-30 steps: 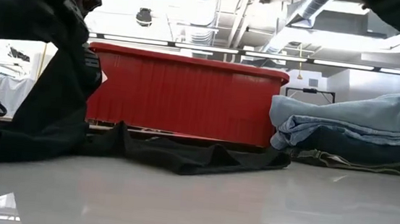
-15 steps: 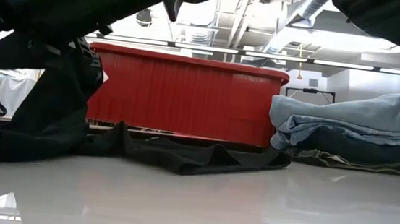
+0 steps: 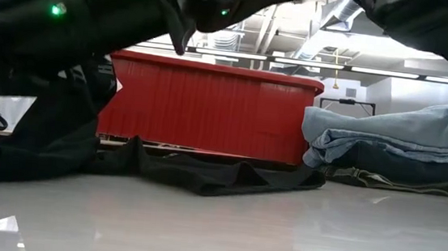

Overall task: Fold Laundry from Bin
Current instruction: Fold the black boxer short

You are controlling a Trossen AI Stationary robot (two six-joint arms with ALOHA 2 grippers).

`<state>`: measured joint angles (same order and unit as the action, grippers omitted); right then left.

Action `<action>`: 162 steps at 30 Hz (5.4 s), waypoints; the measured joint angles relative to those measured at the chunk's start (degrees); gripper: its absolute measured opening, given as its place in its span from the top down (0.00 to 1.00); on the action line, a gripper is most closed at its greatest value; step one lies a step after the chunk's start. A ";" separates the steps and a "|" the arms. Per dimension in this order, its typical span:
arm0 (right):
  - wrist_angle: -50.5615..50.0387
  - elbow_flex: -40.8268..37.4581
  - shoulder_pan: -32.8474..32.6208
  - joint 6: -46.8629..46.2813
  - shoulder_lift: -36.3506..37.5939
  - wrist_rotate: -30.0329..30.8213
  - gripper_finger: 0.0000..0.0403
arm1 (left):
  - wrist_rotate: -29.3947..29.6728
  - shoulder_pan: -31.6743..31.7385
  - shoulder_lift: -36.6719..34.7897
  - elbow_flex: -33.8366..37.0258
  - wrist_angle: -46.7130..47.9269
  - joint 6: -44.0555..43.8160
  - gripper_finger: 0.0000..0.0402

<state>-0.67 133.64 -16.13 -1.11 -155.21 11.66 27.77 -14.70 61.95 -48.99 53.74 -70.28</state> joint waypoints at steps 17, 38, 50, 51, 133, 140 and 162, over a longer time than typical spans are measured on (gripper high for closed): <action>-0.01 0.26 0.16 -0.37 -1.36 0.16 0.33 | 1.36 0.02 0.01 0.00 -0.83 -1.01 0.97; -11.99 0.51 0.05 0.18 -3.18 -3.52 0.37 | 2.16 0.02 -0.01 0.02 -0.81 -1.53 0.97; -13.44 0.33 -0.10 -7.55 -3.24 -4.09 0.80 | 2.05 0.02 -0.01 0.02 -0.79 -1.95 0.97; -13.46 0.39 -0.08 -8.55 -3.24 -4.09 0.84 | 2.05 0.00 -0.01 0.02 -0.78 -1.95 0.97; -74.77 -0.11 -9.63 -89.02 18.04 23.31 0.95 | 3.25 7.48 6.44 3.43 -22.76 7.49 0.97; -79.10 -0.11 -10.02 -90.53 18.29 22.53 0.95 | 1.98 7.43 10.56 3.43 -27.88 9.23 0.97; -85.08 0.00 -5.71 -82.66 19.77 18.12 0.95 | 1.53 15.70 10.32 3.39 -31.75 15.55 0.97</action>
<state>-85.76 133.64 -21.84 -83.77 -135.44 29.79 29.30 1.01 72.27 -45.60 21.99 -54.73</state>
